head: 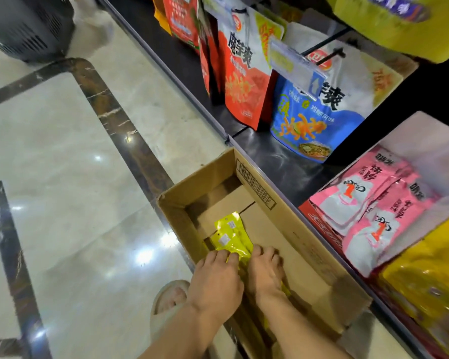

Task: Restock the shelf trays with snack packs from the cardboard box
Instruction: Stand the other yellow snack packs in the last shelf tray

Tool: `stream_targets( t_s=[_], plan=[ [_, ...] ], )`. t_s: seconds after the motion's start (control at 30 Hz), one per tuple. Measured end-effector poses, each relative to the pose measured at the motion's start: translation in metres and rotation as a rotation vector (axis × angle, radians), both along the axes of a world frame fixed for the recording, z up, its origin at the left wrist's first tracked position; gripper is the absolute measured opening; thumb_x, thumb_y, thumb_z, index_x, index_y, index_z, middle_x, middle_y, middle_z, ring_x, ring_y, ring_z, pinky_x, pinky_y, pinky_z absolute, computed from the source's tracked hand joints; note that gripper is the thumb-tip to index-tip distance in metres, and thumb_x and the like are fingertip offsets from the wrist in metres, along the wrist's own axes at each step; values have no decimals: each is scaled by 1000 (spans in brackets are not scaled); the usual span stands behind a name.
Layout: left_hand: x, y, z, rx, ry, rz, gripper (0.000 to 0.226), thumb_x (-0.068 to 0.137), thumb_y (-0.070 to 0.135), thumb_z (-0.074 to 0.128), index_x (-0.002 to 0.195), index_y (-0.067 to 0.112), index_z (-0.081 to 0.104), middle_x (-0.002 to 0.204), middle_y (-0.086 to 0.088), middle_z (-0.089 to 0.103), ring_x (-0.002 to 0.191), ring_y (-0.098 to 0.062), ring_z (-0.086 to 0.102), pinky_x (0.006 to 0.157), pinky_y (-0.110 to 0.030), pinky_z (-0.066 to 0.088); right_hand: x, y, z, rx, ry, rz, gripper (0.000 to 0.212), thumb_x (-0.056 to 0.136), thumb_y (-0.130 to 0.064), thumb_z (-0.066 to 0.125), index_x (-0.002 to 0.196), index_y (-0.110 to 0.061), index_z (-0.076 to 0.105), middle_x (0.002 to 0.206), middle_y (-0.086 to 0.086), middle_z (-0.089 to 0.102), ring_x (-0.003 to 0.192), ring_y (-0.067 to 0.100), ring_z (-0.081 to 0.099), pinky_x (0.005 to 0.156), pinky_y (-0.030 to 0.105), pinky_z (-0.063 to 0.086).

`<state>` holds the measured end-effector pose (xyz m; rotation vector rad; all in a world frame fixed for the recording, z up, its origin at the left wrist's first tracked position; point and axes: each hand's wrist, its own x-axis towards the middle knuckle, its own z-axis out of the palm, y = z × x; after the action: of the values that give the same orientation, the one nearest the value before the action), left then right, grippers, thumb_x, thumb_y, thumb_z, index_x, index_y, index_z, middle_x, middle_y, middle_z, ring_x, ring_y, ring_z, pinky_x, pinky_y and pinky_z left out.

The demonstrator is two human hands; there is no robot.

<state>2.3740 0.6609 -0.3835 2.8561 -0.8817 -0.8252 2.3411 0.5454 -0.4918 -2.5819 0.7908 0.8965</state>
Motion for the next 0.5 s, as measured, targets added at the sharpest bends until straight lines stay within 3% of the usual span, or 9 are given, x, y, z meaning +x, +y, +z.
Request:
stream_targets(
  t_s=[0.13,0.23,0.33,0.5],
  plan=[
    [1,-9,-1,42,18,39,45,94,35,43,138,25,44,137,3,49,126,-22,43,101,-35,41,-12,-9,2,-5,-91,-62,40,92,-8,49,131,-17,45,131,12,48,117,31,55,95,40,46],
    [-1,-15,-3,60,47,76,47,94,35,43,140,25,43,139,2,49,127,-22,44,99,-35,42,-18,-16,13,-12,-168,-88,39,92,-1,39,128,-15,48,129,11,53,117,31,56,91,42,48],
    [-2,-19,-4,75,76,102,47,94,34,45,140,22,44,139,-1,51,127,-25,45,100,-37,42,-20,-25,29,47,-221,-127,33,96,-14,49,129,-13,45,131,11,54,121,32,54,96,42,46],
    [-8,-25,-6,89,141,155,41,92,31,46,131,19,49,132,-7,56,122,-29,48,96,-39,42,-20,-32,73,102,-359,-156,42,94,-26,60,130,-14,42,133,9,57,119,28,60,91,38,49]
  ],
)
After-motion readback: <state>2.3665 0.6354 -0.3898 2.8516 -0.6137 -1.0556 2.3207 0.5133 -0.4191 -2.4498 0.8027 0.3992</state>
